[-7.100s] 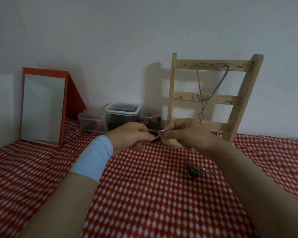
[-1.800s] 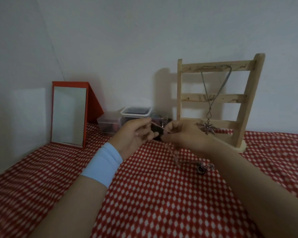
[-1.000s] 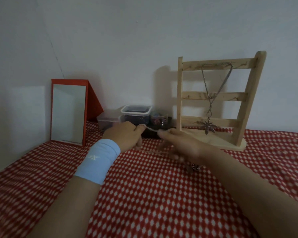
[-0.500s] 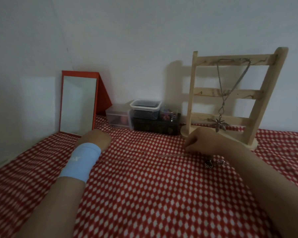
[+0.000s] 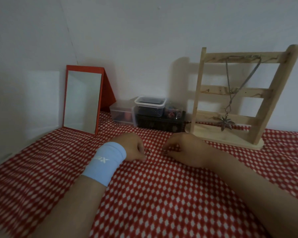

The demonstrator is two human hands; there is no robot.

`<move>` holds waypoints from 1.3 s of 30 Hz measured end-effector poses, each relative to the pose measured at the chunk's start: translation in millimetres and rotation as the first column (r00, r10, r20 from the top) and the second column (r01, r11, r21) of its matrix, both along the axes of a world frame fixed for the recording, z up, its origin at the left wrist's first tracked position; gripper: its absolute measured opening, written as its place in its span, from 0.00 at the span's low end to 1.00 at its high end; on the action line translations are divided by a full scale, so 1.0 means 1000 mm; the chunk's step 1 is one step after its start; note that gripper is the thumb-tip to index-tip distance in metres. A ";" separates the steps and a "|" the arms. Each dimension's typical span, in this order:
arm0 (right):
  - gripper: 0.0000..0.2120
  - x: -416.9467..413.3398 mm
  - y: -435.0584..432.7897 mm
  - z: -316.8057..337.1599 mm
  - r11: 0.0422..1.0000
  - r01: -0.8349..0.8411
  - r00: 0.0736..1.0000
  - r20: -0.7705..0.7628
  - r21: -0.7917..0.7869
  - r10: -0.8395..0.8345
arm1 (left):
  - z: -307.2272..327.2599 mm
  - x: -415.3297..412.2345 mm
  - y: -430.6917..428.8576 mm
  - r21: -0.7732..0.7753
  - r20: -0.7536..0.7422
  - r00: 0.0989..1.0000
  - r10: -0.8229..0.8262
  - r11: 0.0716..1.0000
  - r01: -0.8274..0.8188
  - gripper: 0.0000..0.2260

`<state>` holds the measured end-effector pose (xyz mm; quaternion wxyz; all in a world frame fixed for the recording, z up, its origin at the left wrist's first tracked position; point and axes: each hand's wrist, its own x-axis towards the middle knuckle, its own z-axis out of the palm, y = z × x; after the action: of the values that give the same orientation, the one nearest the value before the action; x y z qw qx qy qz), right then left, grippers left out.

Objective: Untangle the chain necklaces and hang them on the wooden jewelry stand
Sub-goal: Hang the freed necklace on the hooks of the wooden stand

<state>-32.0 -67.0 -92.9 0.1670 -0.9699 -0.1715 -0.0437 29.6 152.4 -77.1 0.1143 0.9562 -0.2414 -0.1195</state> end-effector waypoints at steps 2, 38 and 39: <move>0.13 -0.001 0.002 0.000 0.998 0.010 1.000 0.009 0.062 -0.010 | -0.003 0.001 -0.002 -0.004 0.058 0.998 -0.010 1.000 0.011 0.04; 0.13 -0.036 -0.064 0.101 0.936 0.250 0.959 -0.201 0.250 -0.202 | 0.070 -0.037 -0.149 -0.674 0.005 0.970 -0.244 0.715 0.183 0.12; 0.13 -0.037 -0.069 0.104 0.935 0.260 0.956 -0.198 0.242 -0.215 | 0.070 -0.036 -0.152 -0.700 -0.034 0.968 -0.249 0.698 0.155 0.11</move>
<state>-68.9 -136.4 11.3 0.3028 -0.9525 -0.0304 -0.0039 -6.0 0.6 -6.6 0.4638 0.8023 -0.3642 -0.0924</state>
